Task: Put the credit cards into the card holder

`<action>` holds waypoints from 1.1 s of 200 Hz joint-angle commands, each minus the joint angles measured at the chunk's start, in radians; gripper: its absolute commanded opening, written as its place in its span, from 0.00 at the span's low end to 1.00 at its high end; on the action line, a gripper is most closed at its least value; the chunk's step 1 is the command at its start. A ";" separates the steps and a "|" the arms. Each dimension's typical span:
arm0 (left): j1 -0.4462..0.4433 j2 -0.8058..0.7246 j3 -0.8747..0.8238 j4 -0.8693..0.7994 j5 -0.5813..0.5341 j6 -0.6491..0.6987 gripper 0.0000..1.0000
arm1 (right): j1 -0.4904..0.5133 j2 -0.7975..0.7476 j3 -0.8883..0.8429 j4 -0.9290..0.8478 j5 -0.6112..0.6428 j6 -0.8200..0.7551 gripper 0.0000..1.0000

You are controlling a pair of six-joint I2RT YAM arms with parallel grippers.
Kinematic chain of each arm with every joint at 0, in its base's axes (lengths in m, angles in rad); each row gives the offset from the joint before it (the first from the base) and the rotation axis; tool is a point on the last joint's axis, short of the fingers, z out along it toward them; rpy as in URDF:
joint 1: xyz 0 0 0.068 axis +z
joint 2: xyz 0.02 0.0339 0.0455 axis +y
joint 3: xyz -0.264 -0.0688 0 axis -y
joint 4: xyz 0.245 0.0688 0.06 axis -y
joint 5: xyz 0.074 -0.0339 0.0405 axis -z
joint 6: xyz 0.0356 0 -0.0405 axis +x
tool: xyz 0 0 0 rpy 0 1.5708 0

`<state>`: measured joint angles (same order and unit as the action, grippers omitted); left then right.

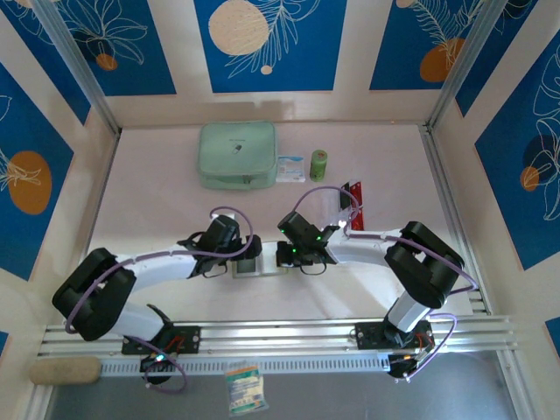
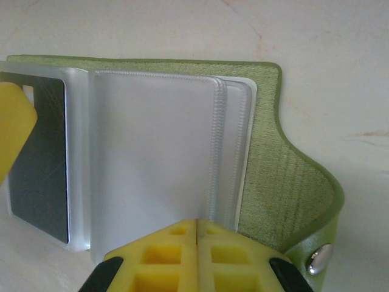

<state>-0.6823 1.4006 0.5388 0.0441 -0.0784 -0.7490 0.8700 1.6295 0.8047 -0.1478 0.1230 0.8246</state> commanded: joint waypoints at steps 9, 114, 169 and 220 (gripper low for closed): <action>0.009 0.056 0.039 0.056 0.109 0.022 1.00 | -0.005 0.027 -0.018 -0.025 -0.022 0.020 0.03; 0.007 0.015 0.072 0.066 0.202 -0.002 1.00 | -0.005 0.043 -0.014 -0.010 -0.034 0.028 0.03; 0.007 -0.031 0.060 0.066 0.212 -0.022 1.00 | -0.005 0.047 -0.016 -0.007 -0.037 0.030 0.03; 0.007 -0.103 0.030 0.128 0.234 -0.085 1.00 | -0.005 0.036 -0.005 -0.019 -0.041 0.025 0.03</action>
<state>-0.6724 1.3376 0.5823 0.0891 0.0986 -0.7853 0.8700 1.6478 0.8047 -0.1192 0.0933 0.8459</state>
